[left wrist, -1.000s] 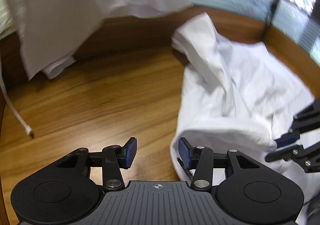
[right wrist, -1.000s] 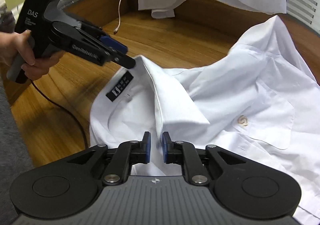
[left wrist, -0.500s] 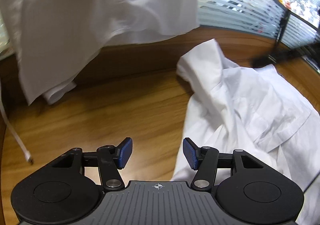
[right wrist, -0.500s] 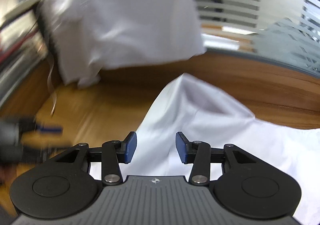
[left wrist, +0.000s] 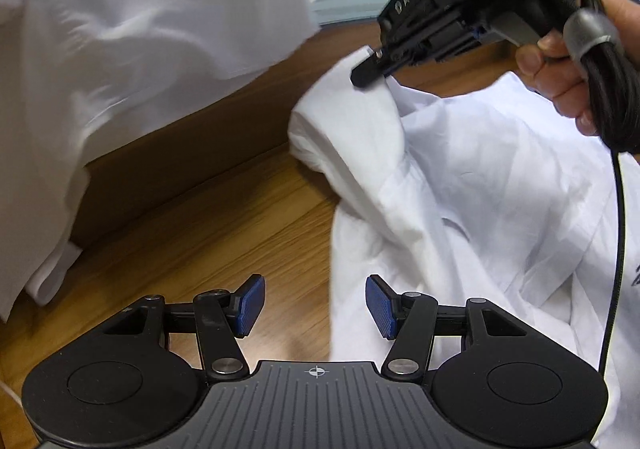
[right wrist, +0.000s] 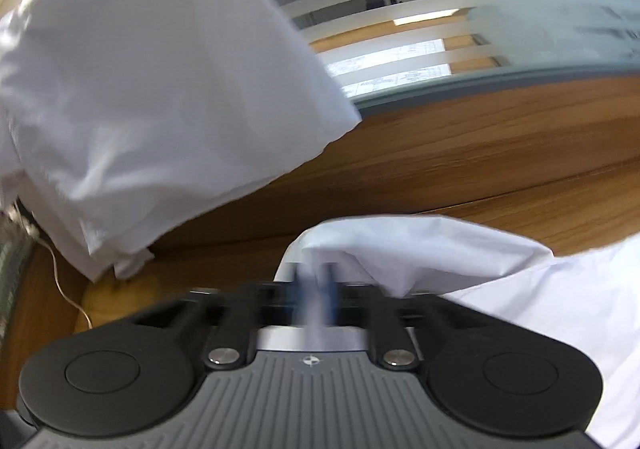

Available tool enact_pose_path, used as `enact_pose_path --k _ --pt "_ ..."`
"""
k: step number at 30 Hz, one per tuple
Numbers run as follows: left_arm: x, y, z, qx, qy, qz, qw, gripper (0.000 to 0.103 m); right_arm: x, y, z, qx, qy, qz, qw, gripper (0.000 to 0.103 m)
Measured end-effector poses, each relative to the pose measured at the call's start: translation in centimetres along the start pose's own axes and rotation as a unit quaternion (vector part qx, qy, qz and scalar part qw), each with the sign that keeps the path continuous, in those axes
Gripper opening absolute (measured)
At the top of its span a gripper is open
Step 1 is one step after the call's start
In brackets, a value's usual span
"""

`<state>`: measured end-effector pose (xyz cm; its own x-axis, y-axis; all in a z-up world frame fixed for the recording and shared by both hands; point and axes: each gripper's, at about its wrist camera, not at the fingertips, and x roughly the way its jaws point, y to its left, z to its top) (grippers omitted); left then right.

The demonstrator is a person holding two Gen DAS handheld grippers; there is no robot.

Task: Fold clothes

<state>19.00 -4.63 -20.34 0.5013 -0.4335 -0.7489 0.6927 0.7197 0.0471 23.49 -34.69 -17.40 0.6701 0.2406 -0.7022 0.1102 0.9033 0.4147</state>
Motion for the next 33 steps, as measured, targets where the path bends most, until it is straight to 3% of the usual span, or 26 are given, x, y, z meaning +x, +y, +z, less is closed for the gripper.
enact_pose_path --k 3,7,12,14,25,29,33 --pt "0.4 -0.7 0.6 0.023 -0.005 -0.01 0.9997 0.058 -2.2 -1.3 -0.9 0.019 -0.023 -0.001 1.0 0.001" --pt "1.0 -1.4 1.4 0.034 -0.008 -0.03 0.9989 0.056 -5.0 -3.3 -3.2 0.029 -0.036 -0.034 0.998 0.001" --pt "2.3 -2.4 2.0 0.031 0.016 -0.086 0.9957 0.033 -6.5 -6.8 -6.6 0.064 -0.021 -0.075 0.995 0.001" --pt "2.9 -2.9 2.3 0.025 0.031 -0.114 0.9927 0.028 -6.4 -8.0 -7.7 0.078 -0.013 -0.088 0.993 0.001" --pt "5.7 -7.4 1.9 0.103 0.072 -0.108 0.9861 0.031 -4.5 -10.0 -11.7 0.074 0.014 -0.125 0.989 0.002" --pt "5.1 -7.2 1.6 0.101 0.065 -0.096 0.9882 0.051 -3.9 -10.5 -12.8 0.074 0.021 -0.133 0.988 0.002" --pt "4.4 -6.2 1.2 0.108 0.046 -0.059 0.9913 0.05 -4.1 -10.7 -13.2 0.082 0.016 -0.13 0.988 0.002"
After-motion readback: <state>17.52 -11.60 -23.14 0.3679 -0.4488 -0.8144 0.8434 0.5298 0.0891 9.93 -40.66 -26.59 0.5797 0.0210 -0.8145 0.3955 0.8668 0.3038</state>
